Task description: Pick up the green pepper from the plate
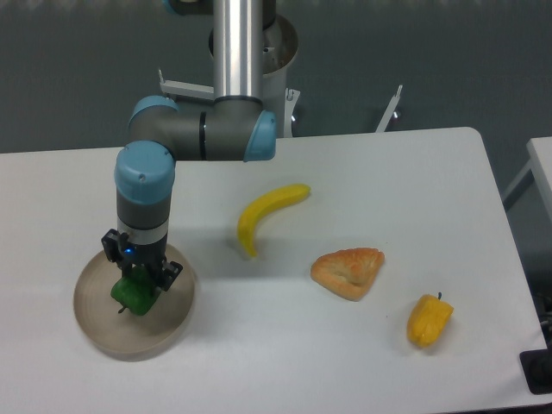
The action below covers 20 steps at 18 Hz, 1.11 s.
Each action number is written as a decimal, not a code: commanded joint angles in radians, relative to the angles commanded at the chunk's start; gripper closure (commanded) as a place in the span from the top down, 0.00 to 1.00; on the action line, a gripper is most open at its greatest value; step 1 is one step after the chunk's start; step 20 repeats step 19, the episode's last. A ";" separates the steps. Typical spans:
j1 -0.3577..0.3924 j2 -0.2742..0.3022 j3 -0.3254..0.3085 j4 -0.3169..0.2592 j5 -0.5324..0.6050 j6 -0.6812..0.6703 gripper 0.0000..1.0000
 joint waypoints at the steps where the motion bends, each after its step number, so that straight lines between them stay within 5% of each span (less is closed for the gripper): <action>1: 0.041 0.018 0.015 -0.052 0.014 0.064 0.37; 5: 0.155 0.049 0.043 -0.137 0.057 0.265 0.37; 10: 0.276 0.052 0.045 -0.135 0.080 0.491 0.37; 20: 0.321 0.025 0.089 -0.117 0.155 0.619 0.37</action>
